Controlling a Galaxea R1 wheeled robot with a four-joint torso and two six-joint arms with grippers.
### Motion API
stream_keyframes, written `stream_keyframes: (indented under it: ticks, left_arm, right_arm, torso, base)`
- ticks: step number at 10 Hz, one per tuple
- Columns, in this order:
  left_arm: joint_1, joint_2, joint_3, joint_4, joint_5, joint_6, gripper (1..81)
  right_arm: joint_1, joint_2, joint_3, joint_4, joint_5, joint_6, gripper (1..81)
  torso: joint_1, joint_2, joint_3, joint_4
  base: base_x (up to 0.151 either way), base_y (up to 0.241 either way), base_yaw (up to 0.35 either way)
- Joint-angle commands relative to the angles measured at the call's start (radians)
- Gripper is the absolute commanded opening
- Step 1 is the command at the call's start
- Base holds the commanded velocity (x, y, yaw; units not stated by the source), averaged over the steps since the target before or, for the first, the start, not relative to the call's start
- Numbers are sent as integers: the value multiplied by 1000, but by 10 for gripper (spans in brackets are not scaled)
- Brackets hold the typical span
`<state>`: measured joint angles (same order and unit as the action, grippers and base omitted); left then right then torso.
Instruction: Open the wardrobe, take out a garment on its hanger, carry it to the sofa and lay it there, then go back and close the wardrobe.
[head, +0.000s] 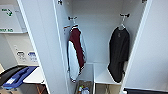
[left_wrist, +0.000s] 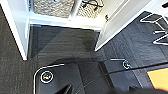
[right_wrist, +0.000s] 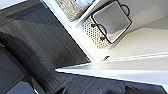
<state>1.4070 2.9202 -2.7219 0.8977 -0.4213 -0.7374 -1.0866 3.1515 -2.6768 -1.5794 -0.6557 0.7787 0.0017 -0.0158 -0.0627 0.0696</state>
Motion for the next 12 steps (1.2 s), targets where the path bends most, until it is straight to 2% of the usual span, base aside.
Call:
stream_keyframes:
  ticks: [1, 3, 5, 6, 7, 8, 9, 12]
  left_arm:
    - [-64, -12, -2, -3, 10, 3, 811]
    - [-64, -12, -2, -2, 10, 3, 811]
    - [-64, -12, -3, -2, 10, 3, 811]
    - [-64, -13, -4, -3, 10, 3, 811]
    - [-64, -12, -4, -3, 10, 3, 811]
    - [-64, -9, -4, -2, 12, 3, 811]
    - [-65, -9, -4, -3, 12, 4, 811]
    - [-64, -7, -4, -5, 13, 3, 811]
  right_arm:
    - [82, -61, -1, 67, -94, 56, 811]
    - [58, -107, 3, 99, -79, 92, 811]
    - [30, -112, 15, 85, -68, 90, 811]
    - [0, -124, 52, -18, 24, 82, 811]
    - [-31, -144, 84, -243, 112, 83, 811]
    - [-48, -146, 112, -442, 119, 83, 811]
    - [-48, -135, 143, -579, 113, 85, 811]
    - [-39, -83, 203, -813, 57, 50, 811]
  torso:
    - [0, 0, 0, 0]
    - [0, 0, 0, 0]
    - [0, 0, 0, 0]
    - [0, 0, 0, 0]
    - [0, 0, 0, 0]
    - [0, 0, 0, 0]
    - [0, 0, 0, 0]
    - [0, 0, 0, 0]
  base:
    - [0, 0, 0]
    - [0, 0, 0]
    - [0, 0, 0]
    - [0, 0, 0]
    - [0, 0, 0]
    - [0, 0, 0]
    - [0, 0, 0]
    - [0, 0, 0]
